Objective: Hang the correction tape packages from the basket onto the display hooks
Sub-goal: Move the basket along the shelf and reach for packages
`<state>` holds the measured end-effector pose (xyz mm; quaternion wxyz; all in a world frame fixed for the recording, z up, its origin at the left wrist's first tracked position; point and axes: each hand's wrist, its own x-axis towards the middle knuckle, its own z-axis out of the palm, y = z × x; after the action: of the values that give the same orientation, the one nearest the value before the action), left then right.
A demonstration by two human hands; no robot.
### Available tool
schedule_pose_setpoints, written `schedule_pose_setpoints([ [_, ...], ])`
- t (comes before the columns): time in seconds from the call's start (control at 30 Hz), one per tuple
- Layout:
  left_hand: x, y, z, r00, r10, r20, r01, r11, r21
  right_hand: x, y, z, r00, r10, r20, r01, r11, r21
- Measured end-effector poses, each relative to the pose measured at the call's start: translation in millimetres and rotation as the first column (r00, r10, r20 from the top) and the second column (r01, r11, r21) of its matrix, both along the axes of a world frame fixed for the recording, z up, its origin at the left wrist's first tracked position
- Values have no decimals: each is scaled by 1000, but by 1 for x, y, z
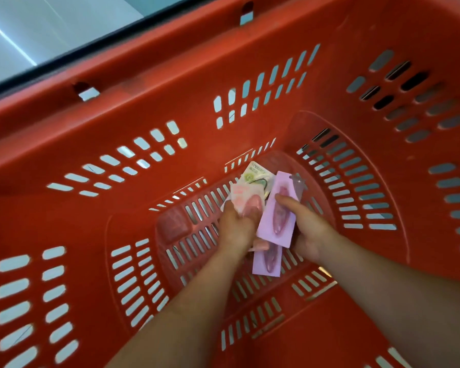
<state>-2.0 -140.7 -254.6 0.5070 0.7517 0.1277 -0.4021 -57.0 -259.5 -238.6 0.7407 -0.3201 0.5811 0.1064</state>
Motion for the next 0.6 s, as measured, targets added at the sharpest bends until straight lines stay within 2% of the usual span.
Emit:
schedule_pose_setpoints([
  [0.07, 0, -6, 17, 968, 155, -196, -176, 980, -90, 1, -3, 12, 999, 37, 33, -40, 994, 99],
  [0.13, 0, -14, 29, 941, 167, -295, -205, 973, -103, -3, -8, 20, 992, 120, 49, -124, 988, 92],
  [0.17, -3, -16, 30, 954, 111, -280, -139, 987, -85, -5, -12, 23, 986, 166, 34, -168, 985, 47],
  [0.23, -12, -16, 29, 986, -137, -96, 143, 988, 60, -10, -24, 26, 968, 239, -81, -247, 962, -116],
  [0.27, -17, -14, 22, 954, -298, 29, 285, 933, 220, -13, -31, 26, 945, 285, -161, -315, 926, -210],
  [0.3, -23, -11, 17, 899, -432, 71, 376, 845, 381, -15, -37, 27, 913, 335, -231, -392, 877, -277],
  [0.33, -30, -8, 14, 870, -491, 42, 405, 762, 505, -17, -41, 28, 882, 378, -283, -457, 832, -314],
  [0.37, -37, -6, 11, 873, -487, 5, 394, 712, 581, -18, -44, 28, 859, 405, -314, -499, 801, -330],
  [0.47, -53, 3, 10, 892, -450, 54, 301, 678, 671, -21, -50, 25, 823, 447, -352, -554, 767, -323],
  [0.53, -58, 15, 3, 902, -409, 138, 202, 684, 701, -22, -50, 20, 822, 449, -350, -553, 777, -302],
  [0.6, -58, 29, 0, 915, -312, 256, 56, 727, 684, -23, -44, 15, 826, 440, -352, -541, 793, -278],
])
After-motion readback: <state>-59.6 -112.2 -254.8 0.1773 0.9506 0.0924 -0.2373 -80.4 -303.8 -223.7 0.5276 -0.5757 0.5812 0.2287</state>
